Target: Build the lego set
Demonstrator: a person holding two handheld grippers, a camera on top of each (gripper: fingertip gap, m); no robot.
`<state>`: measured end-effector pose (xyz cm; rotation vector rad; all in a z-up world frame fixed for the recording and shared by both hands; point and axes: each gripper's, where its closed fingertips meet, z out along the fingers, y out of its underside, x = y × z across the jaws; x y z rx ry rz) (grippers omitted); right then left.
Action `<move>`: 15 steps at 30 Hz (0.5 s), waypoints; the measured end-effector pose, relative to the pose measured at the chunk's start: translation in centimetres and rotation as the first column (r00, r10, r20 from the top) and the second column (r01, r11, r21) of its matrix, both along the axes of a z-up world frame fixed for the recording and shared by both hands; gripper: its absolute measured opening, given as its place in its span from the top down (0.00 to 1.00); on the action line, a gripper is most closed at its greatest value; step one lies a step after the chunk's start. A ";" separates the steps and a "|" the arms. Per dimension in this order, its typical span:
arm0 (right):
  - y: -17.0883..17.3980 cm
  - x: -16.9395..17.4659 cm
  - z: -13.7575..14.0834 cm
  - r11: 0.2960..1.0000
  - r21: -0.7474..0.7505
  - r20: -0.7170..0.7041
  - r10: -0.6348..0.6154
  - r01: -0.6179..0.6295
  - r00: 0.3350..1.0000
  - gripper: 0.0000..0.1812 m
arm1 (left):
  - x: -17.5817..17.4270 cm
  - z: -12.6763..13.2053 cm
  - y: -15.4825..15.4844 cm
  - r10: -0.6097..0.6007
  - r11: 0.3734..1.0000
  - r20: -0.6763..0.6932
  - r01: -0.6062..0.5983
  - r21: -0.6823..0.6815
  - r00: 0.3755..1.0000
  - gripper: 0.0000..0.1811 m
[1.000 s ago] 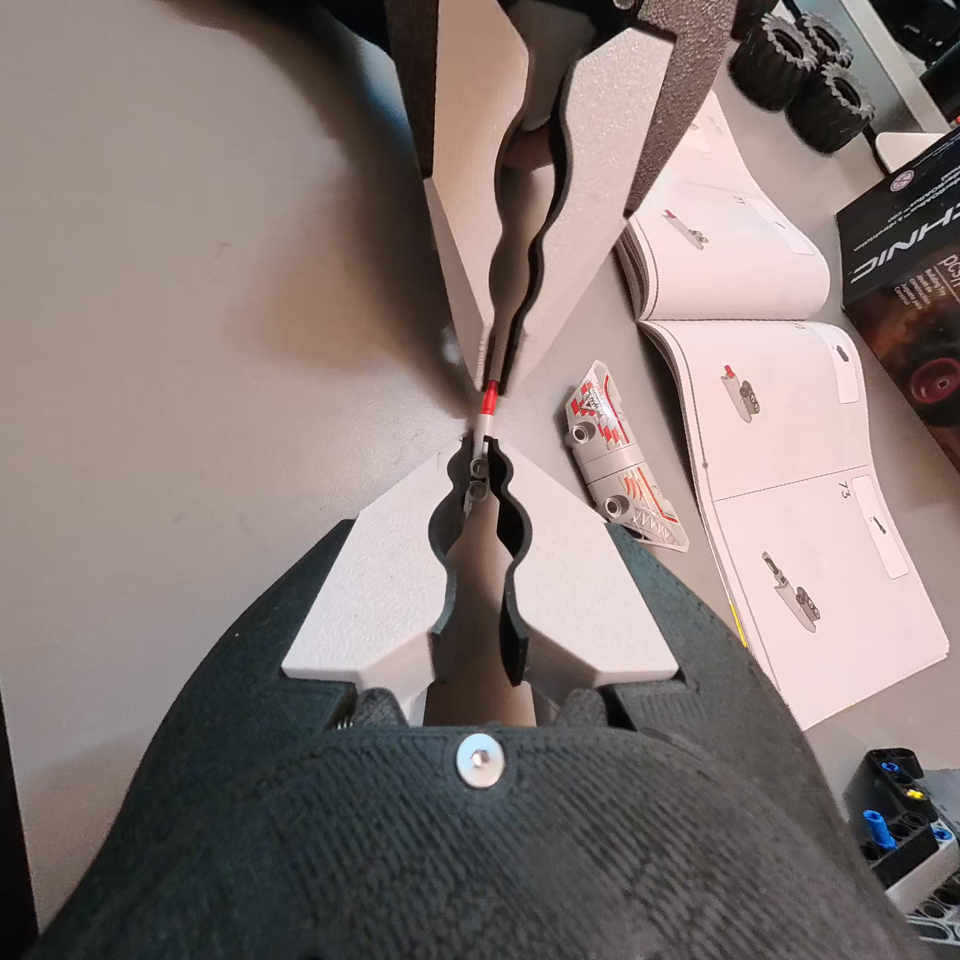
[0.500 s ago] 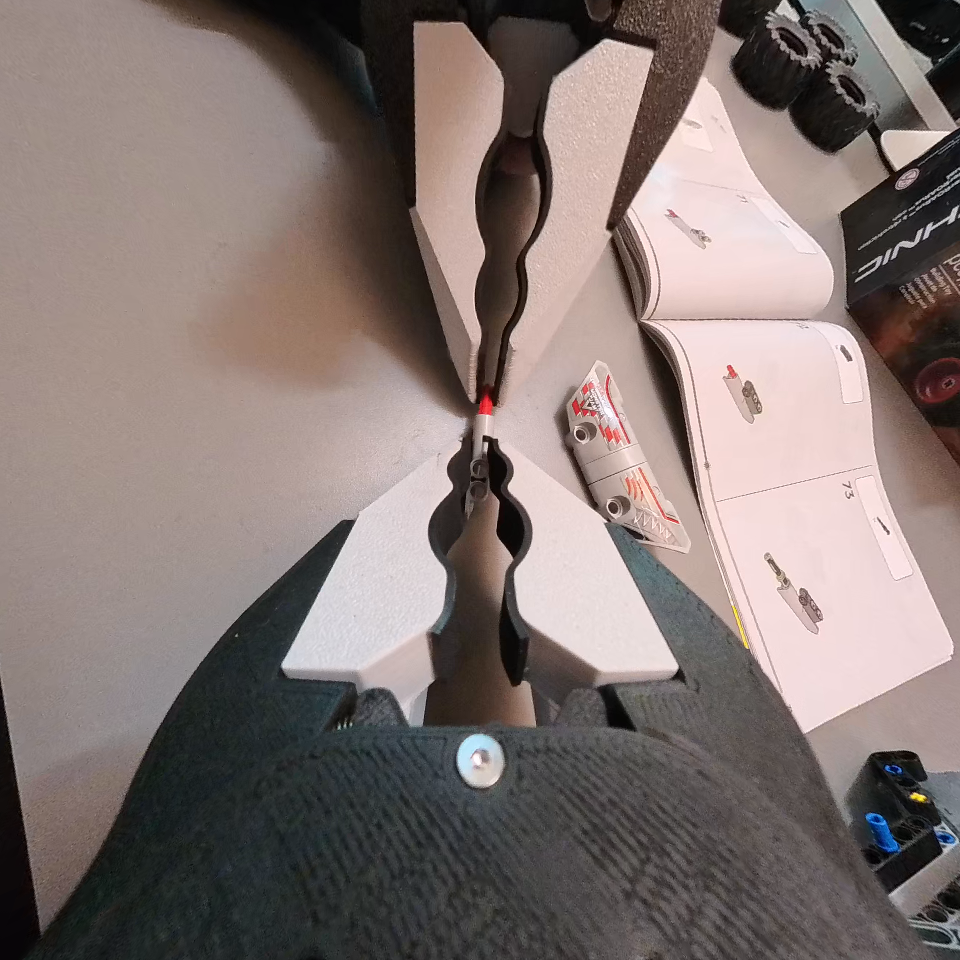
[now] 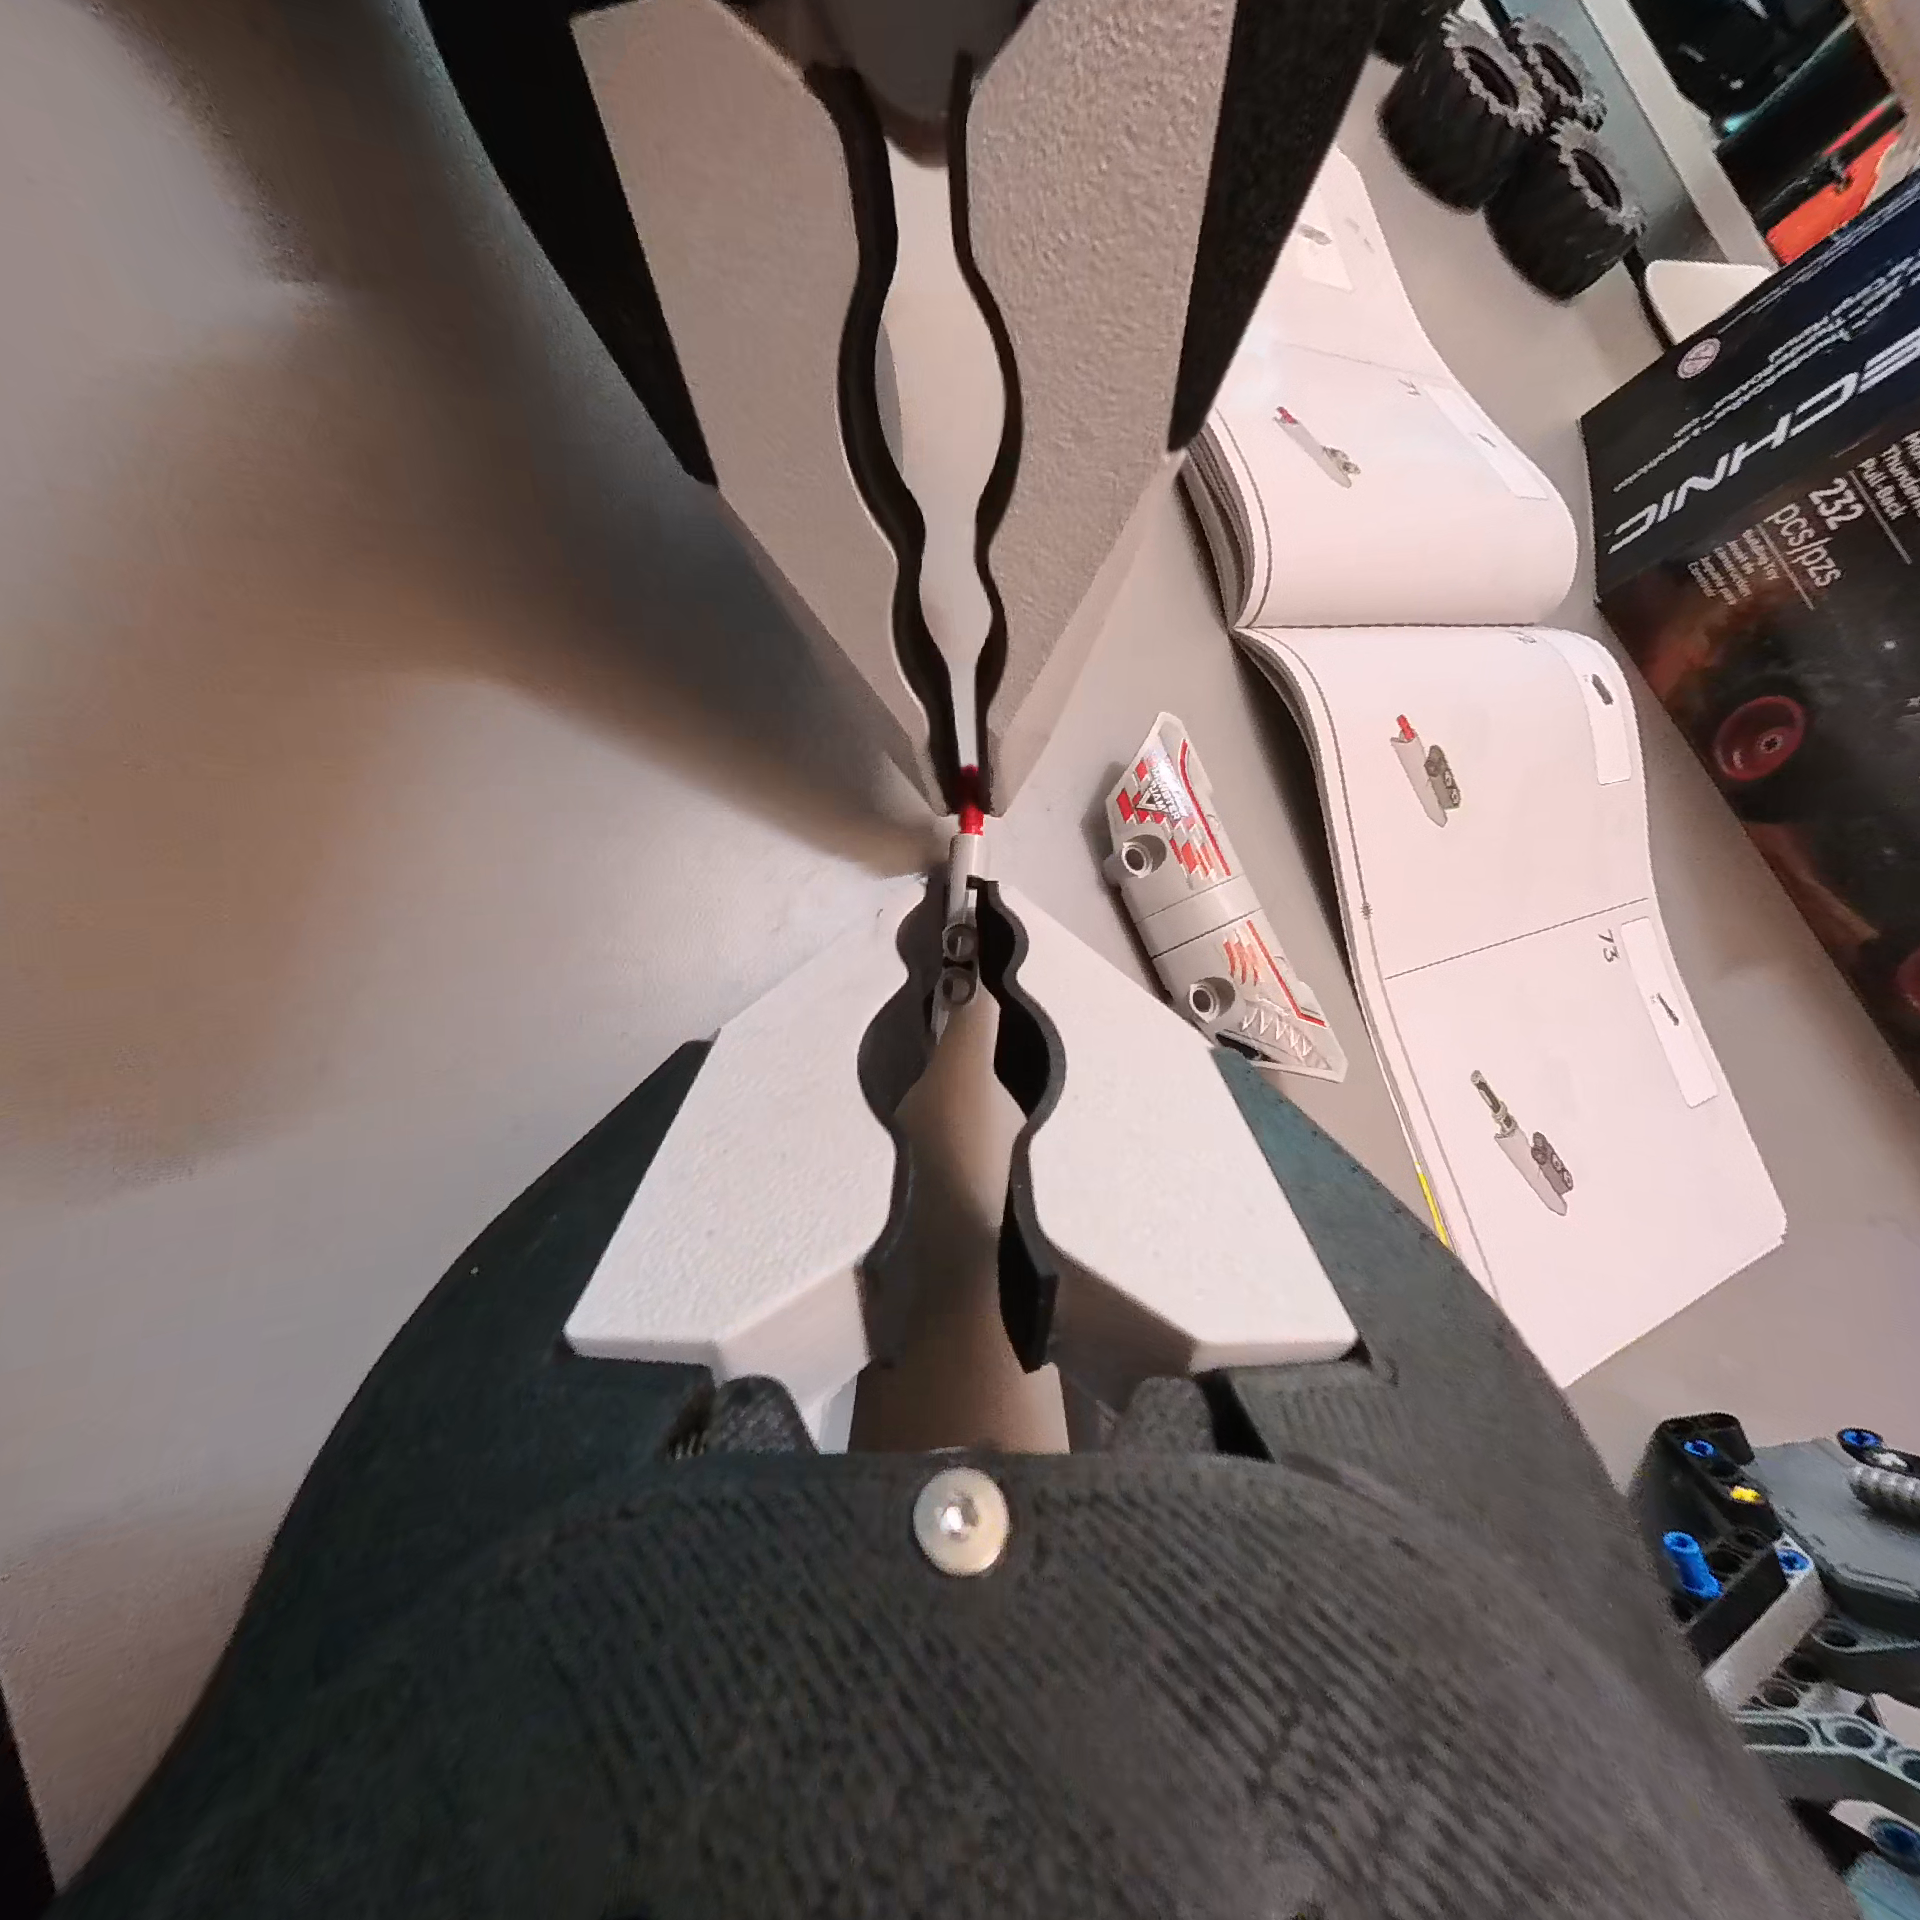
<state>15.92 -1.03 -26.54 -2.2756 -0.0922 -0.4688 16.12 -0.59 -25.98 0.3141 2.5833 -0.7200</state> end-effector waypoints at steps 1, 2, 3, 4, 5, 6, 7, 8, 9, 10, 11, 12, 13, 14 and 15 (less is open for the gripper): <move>0.0 0.0 0.0 1.000 -0.002 0.005 0.002 -0.002 1.000 0.98 | 0.0 0.0 0.0 -0.007 1.000 0.018 0.007 0.014 1.000 1.00; 0.0 0.0 0.0 1.000 -0.002 0.009 0.005 -0.005 1.000 0.98 | 0.0 0.0 0.0 -0.016 1.000 0.038 0.015 0.027 0.999 1.00; 0.0 0.0 0.0 1.000 -0.004 0.015 0.008 -0.008 1.000 0.98 | 0.0 0.0 0.0 -0.019 0.999 0.049 0.017 0.036 0.999 1.00; 0.0 0.0 0.0 1.000 -0.005 0.021 0.012 -0.012 1.000 0.98 | 0.0 0.0 0.0 -0.023 0.999 0.050 0.022 0.036 0.998 1.00; 0.0 0.0 0.0 1.000 -0.005 0.024 0.015 -0.014 1.000 0.98 | 0.0 0.0 0.0 -0.029 0.999 0.041 0.028 0.026 0.999 1.00; 0.0 0.0 0.0 1.000 -0.005 0.024 0.018 -0.017 1.000 0.98 | 0.0 0.0 -0.1 -0.031 1.000 0.018 0.031 0.005 0.999 1.00; 0.0 0.0 0.0 1.000 -0.005 0.023 0.025 -0.025 0.999 0.98 | 0.0 0.0 -0.1 -0.033 0.999 -0.018 0.033 -0.024 0.999 1.00; 0.0 0.0 0.0 0.999 -0.004 0.020 0.034 -0.033 0.999 0.98 | 0.0 0.0 -0.1 -0.040 0.997 -0.059 0.036 -0.062 0.997 1.00; 0.0 0.1 0.0 0.999 -0.001 0.013 0.036 -0.036 0.999 0.98 | 0.0 0.0 -0.1 -0.046 0.994 -0.101 0.035 -0.106 0.994 1.00; 0.0 0.1 0.0 0.999 0.002 0.001 0.041 -0.041 0.999 0.98 | 0.1 0.0 -0.2 -0.057 0.988 -0.140 0.036 -0.150 0.989 1.00; 0.0 0.1 0.0 0.999 0.006 -0.006 0.049 -0.049 0.999 0.98 | 0.1 0.0 -0.2 -0.070 0.982 -0.168 0.038 -0.187 0.983 1.00; 0.0 0.1 0.0 0.999 0.008 -0.012 0.051 -0.051 0.999 0.98 | 0.1 0.0 -0.2 -0.080 0.977 -0.182 0.041 -0.209 0.980 1.00; 0.0 0.1 0.0 0.999 0.007 -0.010 0.052 -0.052 0.999 0.98 | 0.1 0.0 -0.2 -0.088 0.975 -0.180 0.048 -0.216 0.980 1.00; 0.0 0.1 0.0 0.998 0.004 -0.005 0.055 -0.055 0.998 0.98 | 0.1 0.0 -0.2 -0.097 0.976 -0.158 0.063 -0.208 0.983 1.00; 0.0 0.1 0.0 0.998 0.001 0.002 0.061 -0.061 0.998 0.98 | 0.1 -0.1 -0.2 -0.105 0.979 -0.123 0.080 -0.190 0.987 1.00</move>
